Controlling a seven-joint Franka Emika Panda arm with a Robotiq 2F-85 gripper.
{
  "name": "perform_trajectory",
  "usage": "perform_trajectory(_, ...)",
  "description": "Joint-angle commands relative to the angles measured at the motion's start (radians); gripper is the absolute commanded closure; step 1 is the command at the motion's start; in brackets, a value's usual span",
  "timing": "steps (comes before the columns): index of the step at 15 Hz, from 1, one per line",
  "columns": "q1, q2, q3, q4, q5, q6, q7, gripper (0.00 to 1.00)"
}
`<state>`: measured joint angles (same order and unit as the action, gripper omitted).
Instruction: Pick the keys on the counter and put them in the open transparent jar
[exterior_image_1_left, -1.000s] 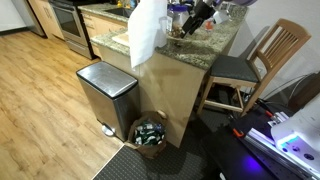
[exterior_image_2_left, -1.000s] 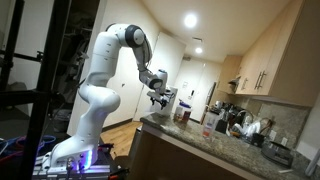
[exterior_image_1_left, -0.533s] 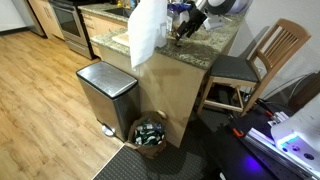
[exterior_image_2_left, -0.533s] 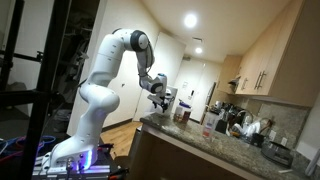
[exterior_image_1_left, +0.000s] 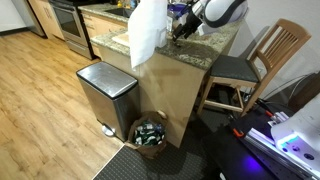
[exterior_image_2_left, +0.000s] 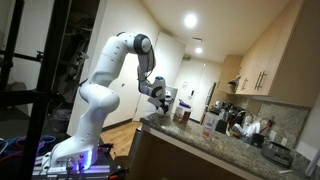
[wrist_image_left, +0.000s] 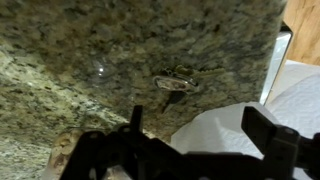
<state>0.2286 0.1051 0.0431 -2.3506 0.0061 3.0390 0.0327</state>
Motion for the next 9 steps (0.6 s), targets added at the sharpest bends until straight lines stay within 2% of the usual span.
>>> perform_trajectory(1,0.036,0.020,-0.092,0.016,-0.167,-0.013,0.142,0.00)
perform_trajectory(2,0.035,0.019,-0.091,0.019,-0.177,-0.037,0.152,0.00)
perform_trajectory(4,-0.021,0.013,0.008,0.013,-0.079,-0.078,0.072,0.00)
perform_trajectory(6,-0.019,0.015,0.052,0.015,0.049,-0.107,-0.040,0.00)
perform_trajectory(8,-0.030,0.010,0.065,0.024,0.029,-0.163,-0.026,0.00)
perform_trajectory(9,-0.023,0.010,0.064,0.007,0.019,-0.109,-0.002,0.00)
